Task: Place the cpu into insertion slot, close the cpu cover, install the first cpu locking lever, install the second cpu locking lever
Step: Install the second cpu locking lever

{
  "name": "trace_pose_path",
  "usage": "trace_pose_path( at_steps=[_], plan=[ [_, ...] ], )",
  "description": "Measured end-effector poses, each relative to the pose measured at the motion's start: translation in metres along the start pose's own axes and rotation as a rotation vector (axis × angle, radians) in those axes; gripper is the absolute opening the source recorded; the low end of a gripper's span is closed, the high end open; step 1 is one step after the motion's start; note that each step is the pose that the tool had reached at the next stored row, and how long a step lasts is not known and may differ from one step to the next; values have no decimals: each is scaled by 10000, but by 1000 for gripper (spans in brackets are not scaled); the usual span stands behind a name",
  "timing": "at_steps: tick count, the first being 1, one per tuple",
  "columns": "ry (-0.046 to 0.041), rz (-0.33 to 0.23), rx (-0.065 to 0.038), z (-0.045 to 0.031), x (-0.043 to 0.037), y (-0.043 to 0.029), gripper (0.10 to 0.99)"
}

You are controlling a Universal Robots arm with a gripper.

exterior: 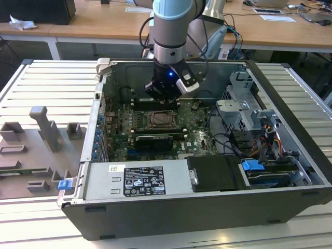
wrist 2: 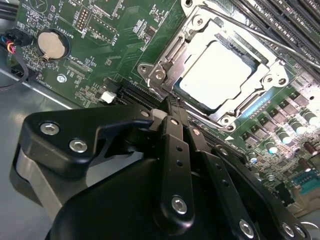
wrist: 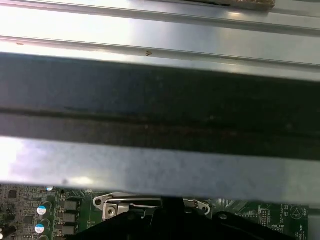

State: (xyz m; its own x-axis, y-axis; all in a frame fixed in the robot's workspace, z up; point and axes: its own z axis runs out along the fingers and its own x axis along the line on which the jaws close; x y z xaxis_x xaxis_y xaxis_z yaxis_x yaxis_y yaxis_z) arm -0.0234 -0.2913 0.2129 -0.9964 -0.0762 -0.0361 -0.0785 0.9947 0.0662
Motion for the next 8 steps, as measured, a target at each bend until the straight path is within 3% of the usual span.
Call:
trace_pose_path(
  at_steps=[5, 8],
  plan=[
    [2, 1, 3, -9, 2, -19, 106],
    [1, 0, 8, -81, -2, -13, 106]
  ],
)
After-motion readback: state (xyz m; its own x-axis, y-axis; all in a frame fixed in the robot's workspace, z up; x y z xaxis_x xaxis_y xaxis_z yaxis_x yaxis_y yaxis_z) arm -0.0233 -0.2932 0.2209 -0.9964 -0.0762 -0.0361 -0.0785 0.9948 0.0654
